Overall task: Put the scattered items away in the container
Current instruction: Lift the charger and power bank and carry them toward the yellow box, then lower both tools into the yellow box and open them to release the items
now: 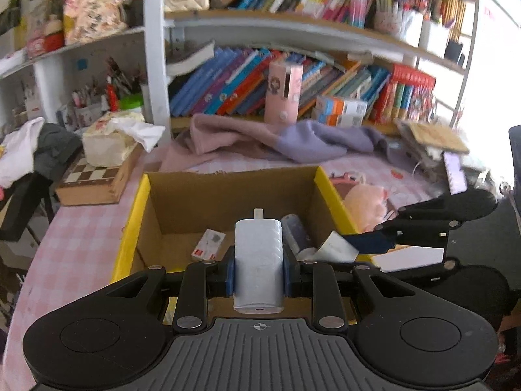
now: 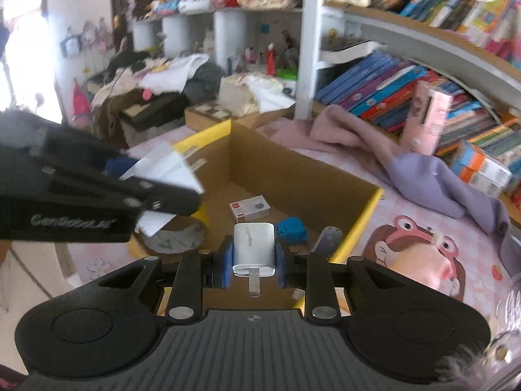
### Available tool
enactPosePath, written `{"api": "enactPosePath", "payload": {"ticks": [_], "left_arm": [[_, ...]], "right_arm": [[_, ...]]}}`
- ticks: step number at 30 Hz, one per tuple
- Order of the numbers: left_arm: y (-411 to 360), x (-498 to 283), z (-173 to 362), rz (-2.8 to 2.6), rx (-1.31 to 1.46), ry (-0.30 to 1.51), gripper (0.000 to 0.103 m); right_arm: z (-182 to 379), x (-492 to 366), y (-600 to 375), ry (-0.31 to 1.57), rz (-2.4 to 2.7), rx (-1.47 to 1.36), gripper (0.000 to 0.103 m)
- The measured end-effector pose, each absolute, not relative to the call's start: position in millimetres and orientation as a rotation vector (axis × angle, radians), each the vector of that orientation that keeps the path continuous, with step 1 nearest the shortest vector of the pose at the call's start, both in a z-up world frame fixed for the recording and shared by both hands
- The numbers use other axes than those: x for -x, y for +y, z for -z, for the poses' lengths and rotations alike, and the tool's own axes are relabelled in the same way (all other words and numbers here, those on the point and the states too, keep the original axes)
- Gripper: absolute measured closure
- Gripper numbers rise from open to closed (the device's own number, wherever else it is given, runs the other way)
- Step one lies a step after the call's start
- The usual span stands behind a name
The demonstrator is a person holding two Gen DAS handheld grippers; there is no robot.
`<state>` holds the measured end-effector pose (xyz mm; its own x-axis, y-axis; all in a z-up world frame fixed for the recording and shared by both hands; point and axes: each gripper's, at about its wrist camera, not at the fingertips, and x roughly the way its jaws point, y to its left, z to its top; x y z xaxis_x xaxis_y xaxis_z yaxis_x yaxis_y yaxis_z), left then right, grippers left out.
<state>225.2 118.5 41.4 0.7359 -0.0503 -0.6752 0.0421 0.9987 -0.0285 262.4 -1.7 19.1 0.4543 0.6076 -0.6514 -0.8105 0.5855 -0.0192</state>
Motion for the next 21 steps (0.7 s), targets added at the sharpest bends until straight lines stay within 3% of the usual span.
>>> {"api": "enactPosePath", "payload": {"ticks": [12, 21], "left_arm": [[123, -324, 17, 0.111, -0.035, 1.045, 0.078], [118, -338, 29, 0.107, -0.070, 1.109, 0.078]], "right_arm": [[26, -305, 47, 0.745, -1.025, 0.614, 0.079], [36, -308, 54, 0.775, -1.057, 0.656, 0.078]]}}
